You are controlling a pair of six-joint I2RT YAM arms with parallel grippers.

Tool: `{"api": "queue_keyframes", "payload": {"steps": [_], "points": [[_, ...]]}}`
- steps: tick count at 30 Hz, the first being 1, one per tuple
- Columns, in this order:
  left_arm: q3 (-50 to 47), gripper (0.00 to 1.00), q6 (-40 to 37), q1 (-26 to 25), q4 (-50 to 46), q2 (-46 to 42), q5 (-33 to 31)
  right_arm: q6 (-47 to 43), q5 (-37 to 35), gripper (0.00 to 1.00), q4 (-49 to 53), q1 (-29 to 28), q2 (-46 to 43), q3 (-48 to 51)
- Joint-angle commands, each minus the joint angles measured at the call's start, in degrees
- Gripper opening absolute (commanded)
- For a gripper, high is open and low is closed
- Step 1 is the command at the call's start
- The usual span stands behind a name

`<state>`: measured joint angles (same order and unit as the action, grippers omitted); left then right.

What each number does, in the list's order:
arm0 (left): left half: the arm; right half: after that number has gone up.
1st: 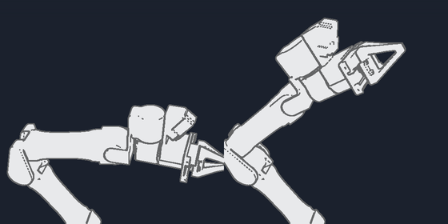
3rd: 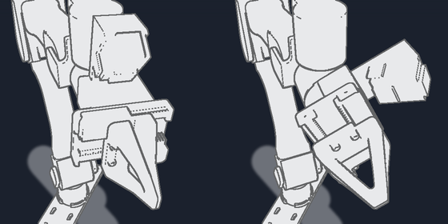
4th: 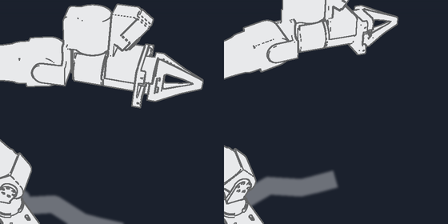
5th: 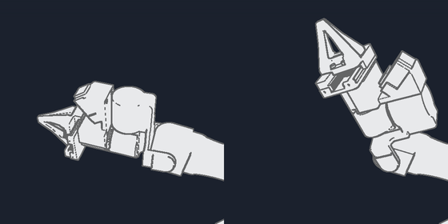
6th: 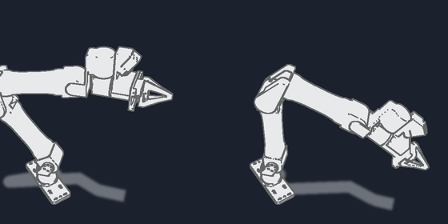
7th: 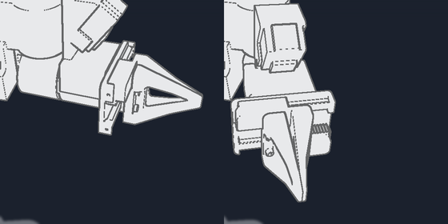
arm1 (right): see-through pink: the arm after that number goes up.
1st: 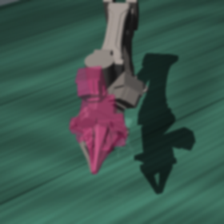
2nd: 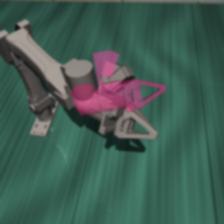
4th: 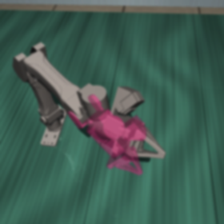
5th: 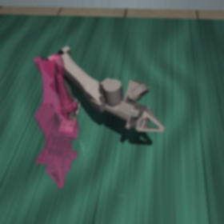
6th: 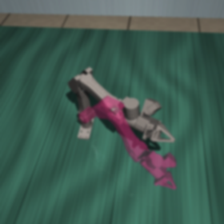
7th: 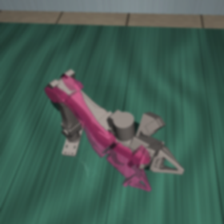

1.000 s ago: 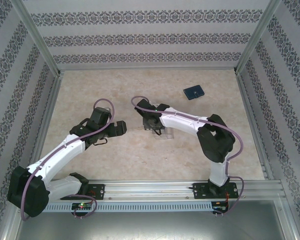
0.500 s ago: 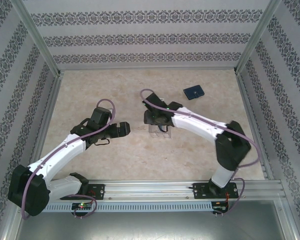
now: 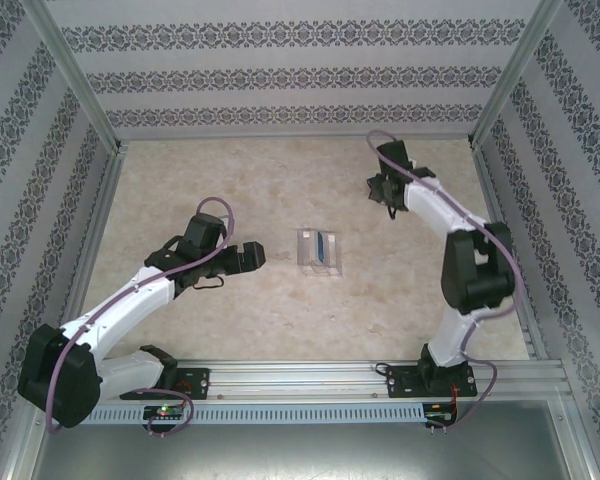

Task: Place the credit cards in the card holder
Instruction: Move the card holder to the middle-right of the table.

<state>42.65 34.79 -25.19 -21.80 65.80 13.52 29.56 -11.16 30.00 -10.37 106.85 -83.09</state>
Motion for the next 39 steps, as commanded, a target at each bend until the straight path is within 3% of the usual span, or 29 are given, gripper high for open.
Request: {"api": "queue_keyframes", "payload": {"steps": [1, 6, 13, 18, 24, 27, 32, 35, 39], "points": [[1.7, 0.99, -0.7, -1.0, -7.3, -3.7, -3.3, -13.5, -0.9, 0.44, 5.2, 2.5, 9.1, -12.2], [-0.6, 0.99, -0.2, -1.3, -10.4, -9.1, -7.3, -23.4, 1.5, 0.39, 16.7, 6.1, 23.2, -31.3], [-0.8, 0.99, -0.1, -1.4, -10.8, -9.4, -7.4, -29.8, 9.1, 0.4, 22.1, 7.6, 34.2, -41.6], [0.2, 0.99, -0.3, -1.4, -11.0, -7.9, -7.1, -30.0, 13.5, 0.4, 23.6, 7.8, 36.3, -42.9], [0.3, 0.99, -0.4, -1.4, -10.0, -6.2, -6.9, -30.1, 14.6, 0.25, 26.2, 8.1, 35.9, -42.5], [-0.2, 0.99, -0.7, -1.4, -8.2, -5.6, -6.3, -30.1, 14.6, 0.25, 25.8, 7.8, 33.4, -39.5], [0.0, 1.0, -3.2, -1.4, -7.0, -4.1, -2.6, -30.3, 16.2, 0.34, 25.9, 7.6, 29.3, -35.8], [-0.8, 1.0, -4.5, -1.5, -5.1, -2.8, 0.5, -31.7, 16.0, 0.33, 29.3, 7.6, 30.3, -36.6], [-1.4, 1.0, -4.8, -1.6, -5.7, -2.7, -0.9, -32.2, 19.4, 0.32, 29.8, 7.1, 28.5, -32.2]]}}
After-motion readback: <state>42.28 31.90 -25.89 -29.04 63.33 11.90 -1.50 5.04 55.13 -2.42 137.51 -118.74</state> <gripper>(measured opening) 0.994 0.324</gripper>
